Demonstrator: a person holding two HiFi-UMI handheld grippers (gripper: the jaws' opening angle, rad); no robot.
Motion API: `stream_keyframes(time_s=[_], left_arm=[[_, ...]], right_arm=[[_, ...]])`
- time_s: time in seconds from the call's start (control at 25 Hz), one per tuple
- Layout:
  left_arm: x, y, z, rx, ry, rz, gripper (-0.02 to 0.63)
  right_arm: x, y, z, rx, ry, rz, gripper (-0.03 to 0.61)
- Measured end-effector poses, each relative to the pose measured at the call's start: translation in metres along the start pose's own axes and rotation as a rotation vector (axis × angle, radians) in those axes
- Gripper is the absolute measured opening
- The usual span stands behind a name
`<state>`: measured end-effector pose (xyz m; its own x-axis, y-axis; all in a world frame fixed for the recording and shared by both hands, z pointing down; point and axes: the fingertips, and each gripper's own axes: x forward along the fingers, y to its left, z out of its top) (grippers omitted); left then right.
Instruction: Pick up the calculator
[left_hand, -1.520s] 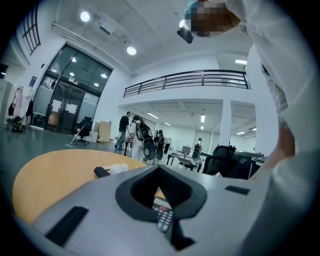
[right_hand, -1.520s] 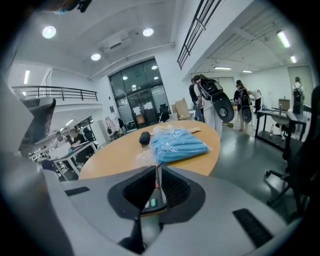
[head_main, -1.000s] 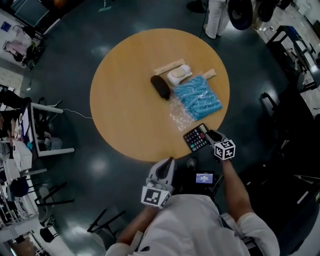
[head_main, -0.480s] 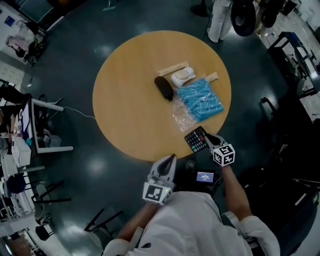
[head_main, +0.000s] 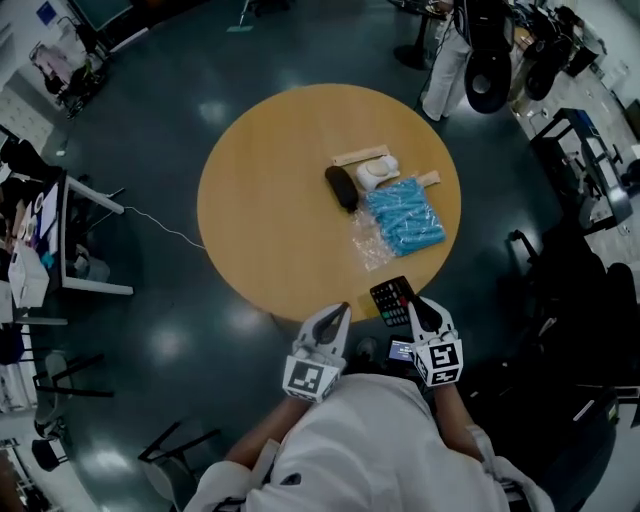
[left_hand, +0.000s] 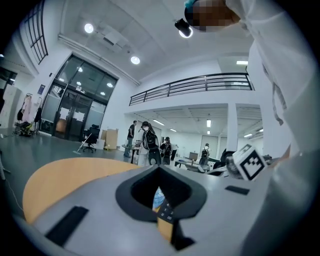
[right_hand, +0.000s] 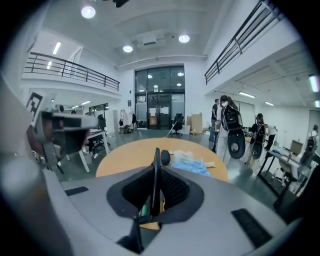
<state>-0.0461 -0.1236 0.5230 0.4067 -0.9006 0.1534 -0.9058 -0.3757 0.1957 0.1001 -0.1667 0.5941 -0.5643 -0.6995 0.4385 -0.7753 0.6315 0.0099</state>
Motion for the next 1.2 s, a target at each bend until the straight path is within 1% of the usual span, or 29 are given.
stream_keyframes(time_s=[0.12,0.28,0.44,0.52,0.68,0.84,1.0,1.2], left_arm=[[-0.001,0.001,0.015,0.025,-0.046,-0.004,0.006],[-0.007,0.005,0.026,0.032,-0.076,0.007,0.006],[-0.012,0.01,0.024,0.048,-0.076,0.016,0.006],[-0.013,0.008,0.029,0.049,-0.084,0.013,0.006],[-0.013,0.007,0.027,0.09,-0.093,-0.003,0.006],[-0.016,0.007,0.032,0.041,-0.087,0.018,0.006],[-0.019,0.011,0.021,0.069,-0.104,0.025,0.006],[-0.018,0.011,0.023,0.075,-0.107,0.018,0.006]], right_arm=[[-0.021,0.023,0.033,0.015,-0.072,0.014,0.051],[-0.023,0.038,0.047,0.037,-0.103,0.022,0.051],[-0.019,0.04,0.053,0.029,-0.11,0.024,0.051],[-0.019,0.04,0.055,0.029,-0.114,0.018,0.051],[-0.022,0.04,0.058,0.033,-0.122,0.01,0.051],[-0.023,0.039,0.06,0.03,-0.128,0.009,0.051],[-0.027,0.037,0.058,0.032,-0.122,0.005,0.051],[-0.028,0.037,0.058,0.026,-0.124,0.0,0.05]])
